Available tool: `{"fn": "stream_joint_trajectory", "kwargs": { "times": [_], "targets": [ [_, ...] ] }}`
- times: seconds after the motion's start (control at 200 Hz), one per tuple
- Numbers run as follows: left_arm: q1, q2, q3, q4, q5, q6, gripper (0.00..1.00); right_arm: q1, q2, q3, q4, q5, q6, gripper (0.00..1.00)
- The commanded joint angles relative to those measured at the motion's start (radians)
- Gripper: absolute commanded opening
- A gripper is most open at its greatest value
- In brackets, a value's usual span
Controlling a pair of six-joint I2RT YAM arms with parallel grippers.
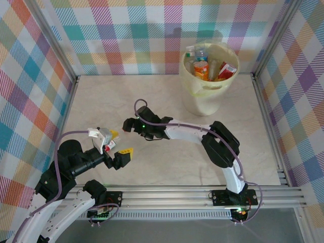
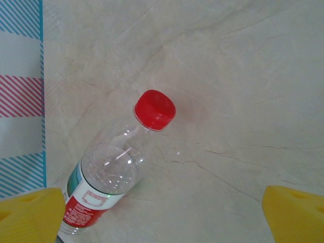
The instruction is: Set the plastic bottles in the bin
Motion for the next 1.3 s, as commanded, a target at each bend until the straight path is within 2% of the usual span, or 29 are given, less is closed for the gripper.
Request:
{"fn": "stream_joint_trajectory", "kwargs": {
  "times": [0.0,0.51,1.295],
  "targets": [
    [0.014,-0.013,-0.003,0.012,0.012,0.003,1.00,0.027,0.065,0.074,0.054,-0.024,0.070,1.00],
    [0.014,-0.014,-0.002,0.010,0.015,0.002,1.00,0.072,0.253,0.217,0.125,-0.021,0.161,1.00],
    [0.014,-0.009,-0.002,0.007,0.015,0.002,1.00,0.086,0.400,0.351,0.122,0.002,0.182,0.83]
  ]
}}
